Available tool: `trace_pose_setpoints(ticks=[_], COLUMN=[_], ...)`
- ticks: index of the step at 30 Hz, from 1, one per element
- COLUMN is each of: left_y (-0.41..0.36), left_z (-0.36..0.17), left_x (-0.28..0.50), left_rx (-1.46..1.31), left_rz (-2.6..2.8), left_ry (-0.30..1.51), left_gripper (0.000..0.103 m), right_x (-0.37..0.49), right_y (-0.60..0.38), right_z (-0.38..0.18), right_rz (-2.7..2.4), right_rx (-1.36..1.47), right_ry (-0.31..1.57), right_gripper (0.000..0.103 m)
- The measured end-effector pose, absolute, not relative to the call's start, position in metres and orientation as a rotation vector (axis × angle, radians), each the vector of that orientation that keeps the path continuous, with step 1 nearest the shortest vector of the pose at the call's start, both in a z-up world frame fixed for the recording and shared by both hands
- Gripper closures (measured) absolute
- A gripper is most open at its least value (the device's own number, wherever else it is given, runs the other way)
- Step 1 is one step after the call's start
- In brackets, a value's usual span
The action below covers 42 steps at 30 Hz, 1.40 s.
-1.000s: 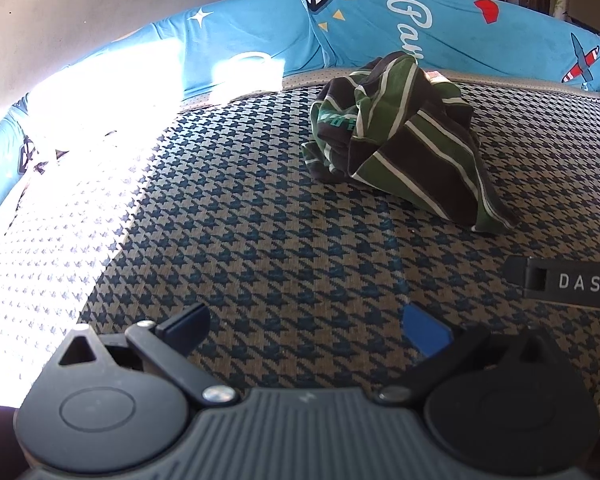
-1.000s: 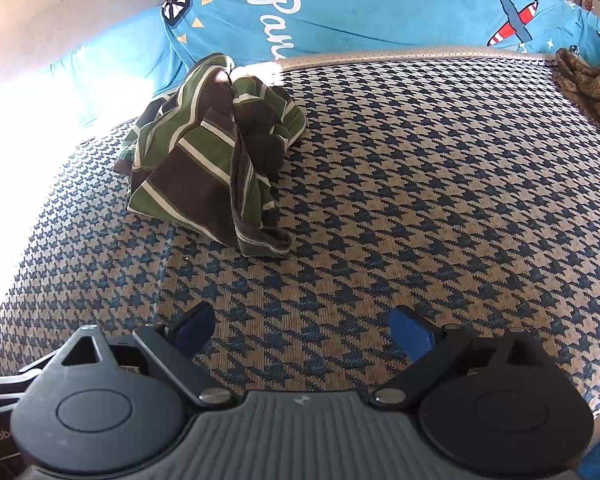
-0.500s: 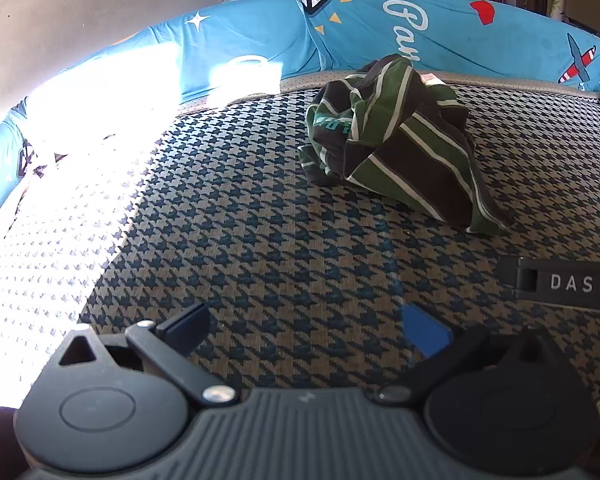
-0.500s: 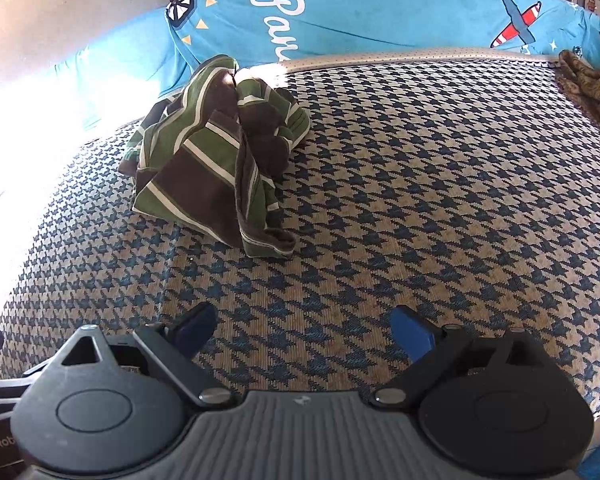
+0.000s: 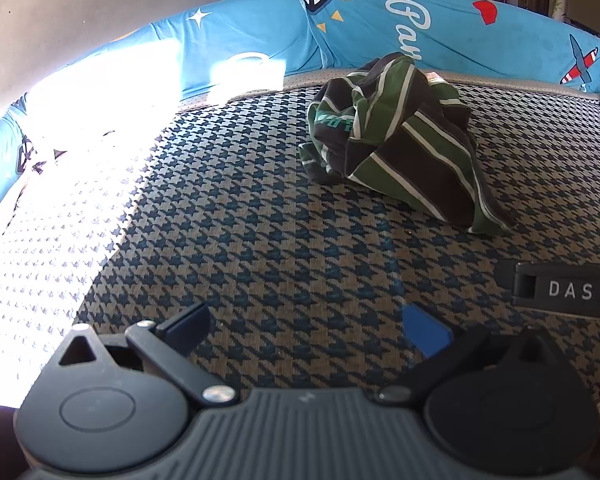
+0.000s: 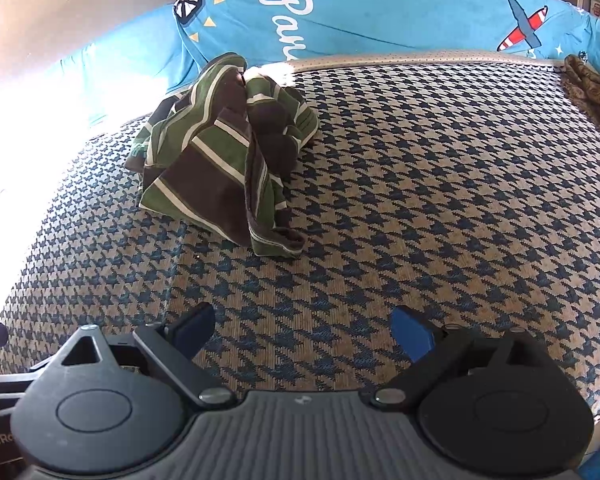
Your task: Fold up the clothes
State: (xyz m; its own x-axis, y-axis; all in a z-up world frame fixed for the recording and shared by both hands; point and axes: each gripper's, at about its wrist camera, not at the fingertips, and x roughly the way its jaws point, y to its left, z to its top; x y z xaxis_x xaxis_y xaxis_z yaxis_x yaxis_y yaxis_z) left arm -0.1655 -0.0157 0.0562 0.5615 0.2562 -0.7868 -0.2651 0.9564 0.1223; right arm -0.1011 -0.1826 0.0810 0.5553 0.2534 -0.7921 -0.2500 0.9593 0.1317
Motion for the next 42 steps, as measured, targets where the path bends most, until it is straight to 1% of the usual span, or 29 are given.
trace_pose_setpoints(ticks=[21,42], left_y=[-0.023,-0.020], left_z=[0.056,0.057], left_x=[-0.164,-0.158], left_rx=[0.004,-0.007], left_rz=[0.296,0.293], left_ry=[0.927,0.929], left_gripper=[0.000,0.000], right_x=[-0.103,-0.107], right_y=[-0.188,-0.181], right_z=[0.090,0.095], right_rz=[0.290,0.285], right_rx=[0.033,0.003], right_ry=[0.919,0.893], right_gripper=[0.008,0.008])
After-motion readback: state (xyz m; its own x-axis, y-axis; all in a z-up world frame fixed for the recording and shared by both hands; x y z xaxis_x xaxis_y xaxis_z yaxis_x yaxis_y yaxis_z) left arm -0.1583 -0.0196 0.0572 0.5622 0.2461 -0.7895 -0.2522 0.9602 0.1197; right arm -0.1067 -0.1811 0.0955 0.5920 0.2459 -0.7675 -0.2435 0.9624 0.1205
